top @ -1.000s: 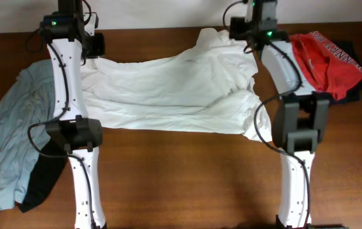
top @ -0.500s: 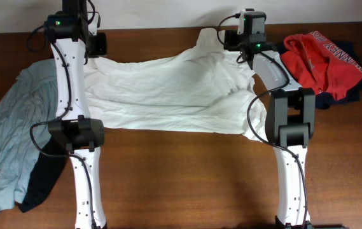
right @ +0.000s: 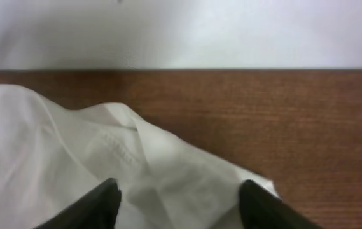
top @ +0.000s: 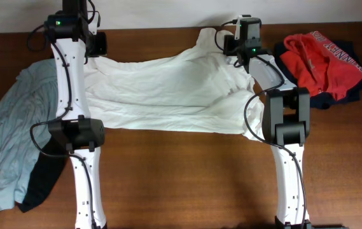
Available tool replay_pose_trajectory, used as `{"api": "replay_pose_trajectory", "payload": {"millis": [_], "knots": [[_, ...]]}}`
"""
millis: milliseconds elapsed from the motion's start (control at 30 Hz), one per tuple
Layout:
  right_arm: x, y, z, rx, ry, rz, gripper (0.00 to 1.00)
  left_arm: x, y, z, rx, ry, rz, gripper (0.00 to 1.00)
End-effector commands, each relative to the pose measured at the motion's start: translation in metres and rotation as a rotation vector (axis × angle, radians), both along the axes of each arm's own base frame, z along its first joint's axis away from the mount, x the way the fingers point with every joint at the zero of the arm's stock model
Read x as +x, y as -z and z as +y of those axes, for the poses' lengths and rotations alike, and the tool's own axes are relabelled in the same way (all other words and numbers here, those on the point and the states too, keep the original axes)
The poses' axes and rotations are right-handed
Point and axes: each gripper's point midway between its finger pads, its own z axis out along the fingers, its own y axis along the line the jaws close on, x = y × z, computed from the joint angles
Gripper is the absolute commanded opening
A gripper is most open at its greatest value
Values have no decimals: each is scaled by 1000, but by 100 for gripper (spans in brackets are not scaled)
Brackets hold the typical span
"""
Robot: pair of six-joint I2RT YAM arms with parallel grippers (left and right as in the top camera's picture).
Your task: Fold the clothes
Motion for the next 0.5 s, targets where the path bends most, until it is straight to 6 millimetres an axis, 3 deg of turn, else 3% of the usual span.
{"api": "replay_pose_trajectory", "payload": {"millis": [0, 167, 333, 467], "knots": [[6, 0, -2, -12, 24, -28, 47, 1, -14, 1, 10, -5, -31, 0], [7, 2, -4, -16, 31, -36, 19, 1, -14, 1, 10, -5, -34, 0], [6, 6, -8, -31, 49, -24, 13, 2, -14, 1, 10, -5, -36, 0], [7, -6, -8, -34, 48, -5, 8, 2, -14, 1, 10, -5, -37, 0]]}}
